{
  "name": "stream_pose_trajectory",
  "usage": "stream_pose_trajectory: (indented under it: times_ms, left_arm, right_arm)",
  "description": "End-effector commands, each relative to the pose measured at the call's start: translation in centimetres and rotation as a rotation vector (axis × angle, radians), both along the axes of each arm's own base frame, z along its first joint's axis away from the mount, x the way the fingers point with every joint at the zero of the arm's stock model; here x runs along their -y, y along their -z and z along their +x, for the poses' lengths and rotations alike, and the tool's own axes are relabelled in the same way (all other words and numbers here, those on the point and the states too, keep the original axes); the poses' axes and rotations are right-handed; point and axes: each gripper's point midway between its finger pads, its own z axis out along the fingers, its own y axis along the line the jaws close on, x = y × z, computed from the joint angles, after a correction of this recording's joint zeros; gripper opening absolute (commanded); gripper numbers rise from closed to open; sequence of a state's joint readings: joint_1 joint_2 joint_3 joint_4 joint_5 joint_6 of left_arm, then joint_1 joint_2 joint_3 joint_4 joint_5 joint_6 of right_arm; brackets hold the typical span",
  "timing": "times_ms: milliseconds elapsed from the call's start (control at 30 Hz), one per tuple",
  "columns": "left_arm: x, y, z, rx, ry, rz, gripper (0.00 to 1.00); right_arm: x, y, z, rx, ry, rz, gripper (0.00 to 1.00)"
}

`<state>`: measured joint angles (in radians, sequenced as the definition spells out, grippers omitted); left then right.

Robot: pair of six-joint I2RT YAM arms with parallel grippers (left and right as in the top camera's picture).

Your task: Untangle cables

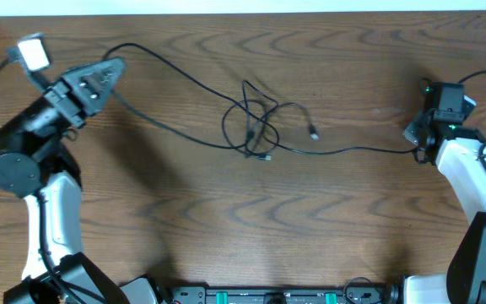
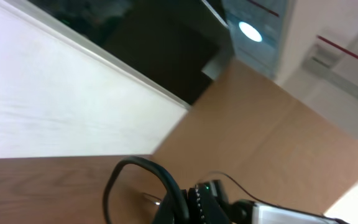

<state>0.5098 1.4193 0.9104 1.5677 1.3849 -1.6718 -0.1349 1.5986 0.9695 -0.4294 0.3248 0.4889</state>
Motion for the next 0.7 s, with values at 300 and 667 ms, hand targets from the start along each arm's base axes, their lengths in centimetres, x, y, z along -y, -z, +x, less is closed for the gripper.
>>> stream_pose_trajectory:
  times_ms: [300,667]
  left_arm:
    - [2.7,-0.2,-0.5,-0.036,0.093,-0.009,0.08]
    - [12.4,-3.0,-1.9,0.036,0.327,-0.153,0.08]
  right_arm:
    - [-12.9,-4.3,4.2,0.252,-0.629,0.482,0.99]
    - [-32.0,-11.4,0.3,0.348,-1.025,0.904,0.99]
